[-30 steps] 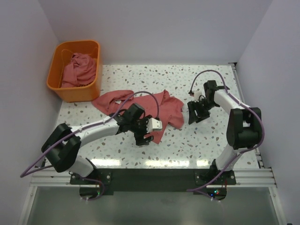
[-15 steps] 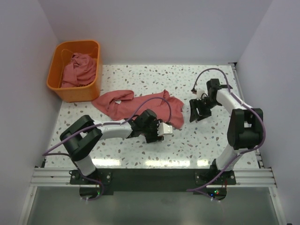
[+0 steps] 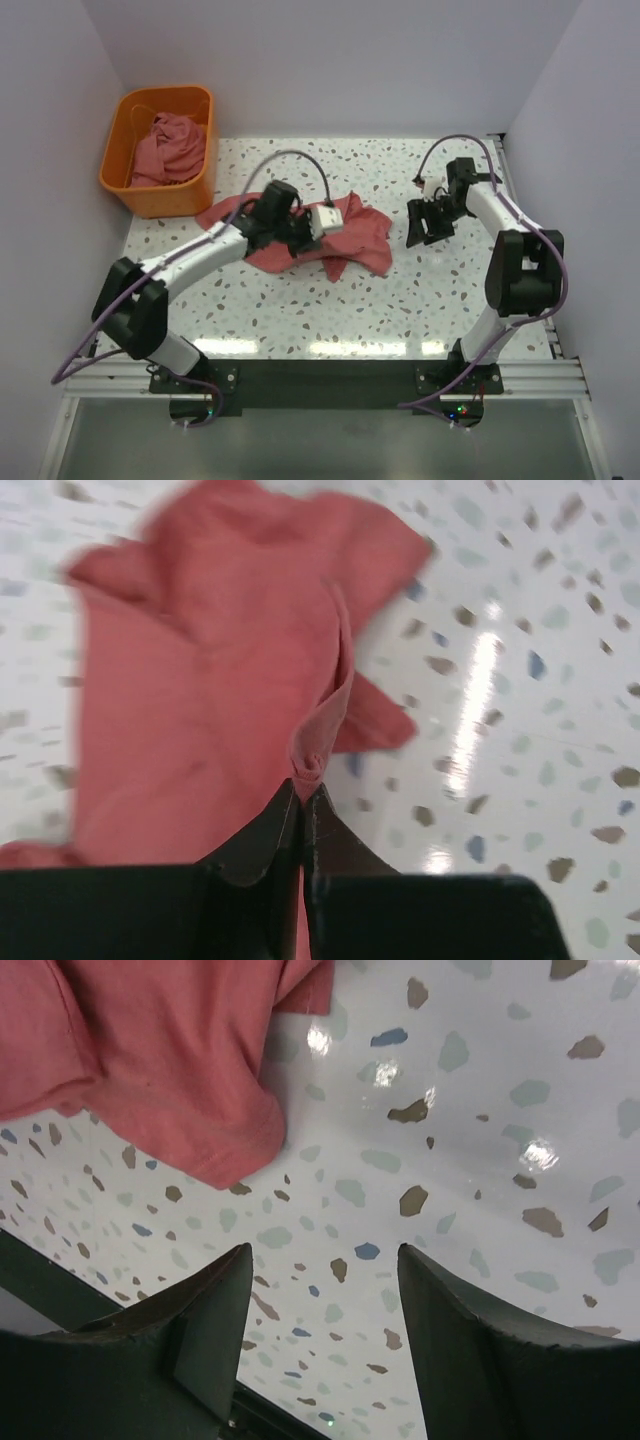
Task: Fold and stack the t-shirts
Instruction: Flatten the tshirt out
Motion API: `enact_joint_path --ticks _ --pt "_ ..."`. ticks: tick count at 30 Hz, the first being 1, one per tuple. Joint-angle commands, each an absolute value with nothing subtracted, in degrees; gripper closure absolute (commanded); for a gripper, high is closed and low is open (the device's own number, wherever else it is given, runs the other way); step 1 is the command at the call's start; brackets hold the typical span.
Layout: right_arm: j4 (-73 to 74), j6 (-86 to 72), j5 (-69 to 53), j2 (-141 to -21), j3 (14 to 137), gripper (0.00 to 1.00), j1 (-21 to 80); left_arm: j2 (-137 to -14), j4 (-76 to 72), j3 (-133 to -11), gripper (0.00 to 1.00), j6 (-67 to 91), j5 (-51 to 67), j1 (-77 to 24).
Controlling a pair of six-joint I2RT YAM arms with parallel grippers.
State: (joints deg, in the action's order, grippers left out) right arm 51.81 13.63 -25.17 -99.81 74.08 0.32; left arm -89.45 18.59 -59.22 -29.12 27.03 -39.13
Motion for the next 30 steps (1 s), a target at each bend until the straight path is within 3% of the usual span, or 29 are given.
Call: enact_joint_path --ticks 1,5,10,14,17,30 --pt "47.9 12.0 -27.0 -101.8 78.3 0.36 0.3 -80.2 25.0 -68.6 1.00 -26.1 32.5 -29.5" --pt "46.1 11.0 -29.2 -105.5 81.8 0.35 0.4 -79.3 26.0 -74.4 1.00 -24.2 30.5 -19.3" --pt "44.0 9.7 -31.2 -111.5 85.6 0.37 1.5 -81.6 21.9 -76.8 1.00 -22.1 22.8 -14.8" --pt "41.4 9.5 -29.1 -115.0 86.5 0.53 3.0 -83.4 19.3 -78.2 1.00 -20.0 20.8 -12.0" --pt "41.3 10.5 -28.1 -116.4 86.7 0.57 3.3 -84.5 19.0 -79.1 1.00 -20.0 20.1 -11.8" --pt "38.9 10.4 -24.9 -117.2 82.4 0.55 7.5 -89.1 20.6 -83.5 1.00 -20.7 19.2 -11.1"
